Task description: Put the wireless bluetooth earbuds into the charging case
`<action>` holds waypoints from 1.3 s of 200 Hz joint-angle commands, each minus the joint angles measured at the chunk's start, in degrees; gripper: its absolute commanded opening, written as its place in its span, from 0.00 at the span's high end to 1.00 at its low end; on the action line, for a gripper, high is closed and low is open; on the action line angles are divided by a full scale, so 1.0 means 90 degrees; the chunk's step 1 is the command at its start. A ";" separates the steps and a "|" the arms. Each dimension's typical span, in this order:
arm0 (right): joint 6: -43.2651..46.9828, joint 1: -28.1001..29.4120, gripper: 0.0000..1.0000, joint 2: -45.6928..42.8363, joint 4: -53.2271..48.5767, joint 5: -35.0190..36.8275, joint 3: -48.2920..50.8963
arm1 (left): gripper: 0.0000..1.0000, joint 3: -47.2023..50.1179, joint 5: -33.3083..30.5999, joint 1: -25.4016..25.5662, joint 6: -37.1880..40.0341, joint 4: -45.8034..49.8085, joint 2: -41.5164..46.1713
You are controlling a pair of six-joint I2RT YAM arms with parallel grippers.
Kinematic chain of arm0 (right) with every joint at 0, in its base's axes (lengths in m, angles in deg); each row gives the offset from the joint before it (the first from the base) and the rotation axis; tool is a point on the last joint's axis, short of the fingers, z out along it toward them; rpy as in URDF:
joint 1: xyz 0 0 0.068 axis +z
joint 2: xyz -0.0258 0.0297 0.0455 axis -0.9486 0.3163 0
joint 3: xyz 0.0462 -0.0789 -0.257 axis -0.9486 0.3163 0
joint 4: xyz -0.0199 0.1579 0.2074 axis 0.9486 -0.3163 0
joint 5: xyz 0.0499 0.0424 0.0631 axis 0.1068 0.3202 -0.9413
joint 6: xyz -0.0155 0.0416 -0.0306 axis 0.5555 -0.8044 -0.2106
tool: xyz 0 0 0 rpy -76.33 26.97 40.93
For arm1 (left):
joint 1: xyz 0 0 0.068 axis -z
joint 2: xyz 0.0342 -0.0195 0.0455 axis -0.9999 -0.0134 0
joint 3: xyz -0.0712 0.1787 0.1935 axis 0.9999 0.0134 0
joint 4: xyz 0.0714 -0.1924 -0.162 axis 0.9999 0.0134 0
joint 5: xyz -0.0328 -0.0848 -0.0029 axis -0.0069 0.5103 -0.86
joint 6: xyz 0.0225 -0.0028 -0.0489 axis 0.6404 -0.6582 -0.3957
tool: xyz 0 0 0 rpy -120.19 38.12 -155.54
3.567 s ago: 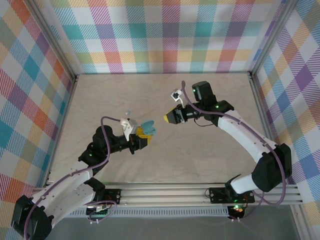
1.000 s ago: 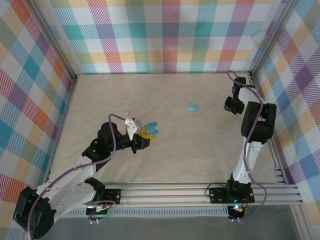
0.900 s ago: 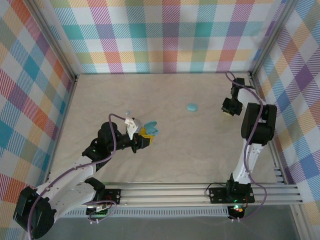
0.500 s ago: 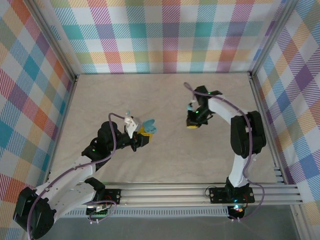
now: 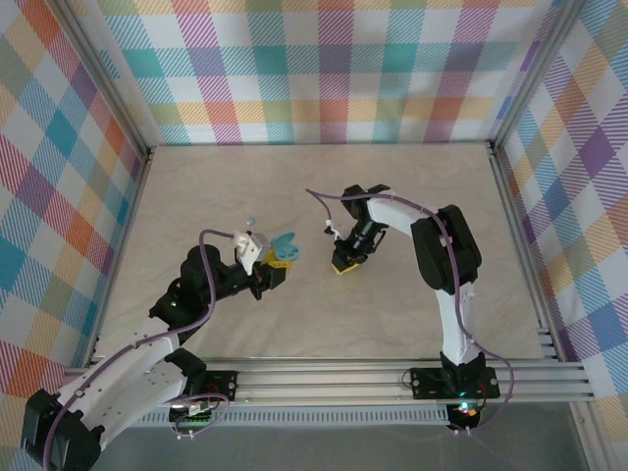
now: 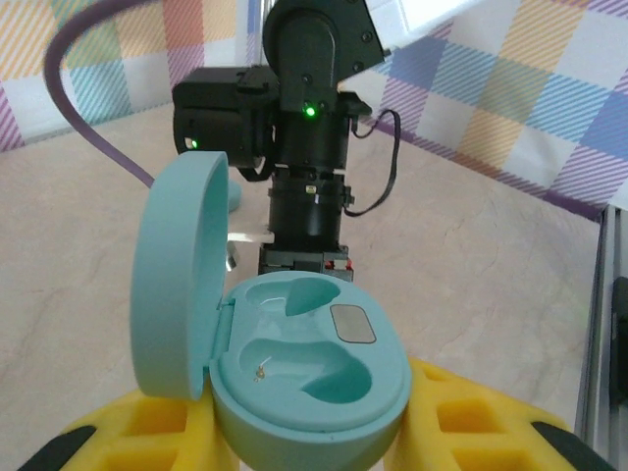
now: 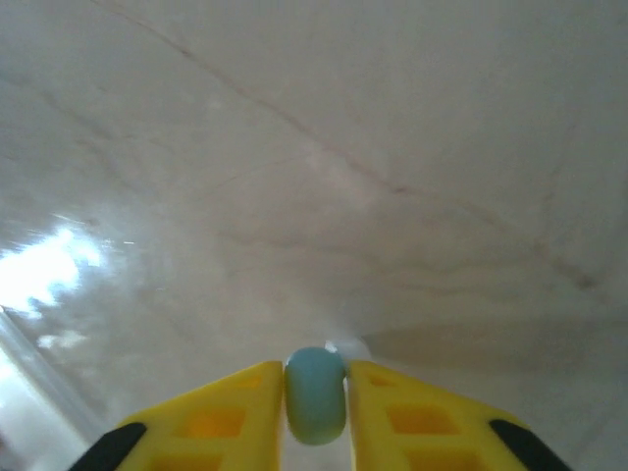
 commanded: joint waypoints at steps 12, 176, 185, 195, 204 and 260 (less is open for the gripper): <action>0.0695 -0.0070 0.63 0.0211 -0.0154 0.0947 -0.0562 | 0.86 -0.0141 0.0157 0.0004 0.0106 0.0003 -0.0221; -0.2212 0.1060 0.71 -0.1948 0.1621 0.3084 0.1002 | 0.86 0.0176 -0.0049 0.0005 0.0011 0.0279 0.0431; -0.2322 0.1211 0.71 -0.1910 0.1711 0.3297 0.1110 | 0.86 0.0173 -0.0022 0.0005 0.0021 0.0279 0.0431; -0.2405 0.1309 0.71 -0.1815 0.1757 0.3445 0.1157 | 0.86 0.0176 -0.0014 0.0005 0.0022 0.0299 0.0431; -0.2455 0.1351 0.71 -0.1709 0.1770 0.3518 0.1136 | 0.86 0.0173 0.0007 0.0014 0.0029 0.0319 0.0448; -0.2491 0.1376 0.71 -0.1083 0.1731 0.3762 0.0803 | 0.86 0.0245 -0.0009 0.0015 0.0012 0.0408 0.0596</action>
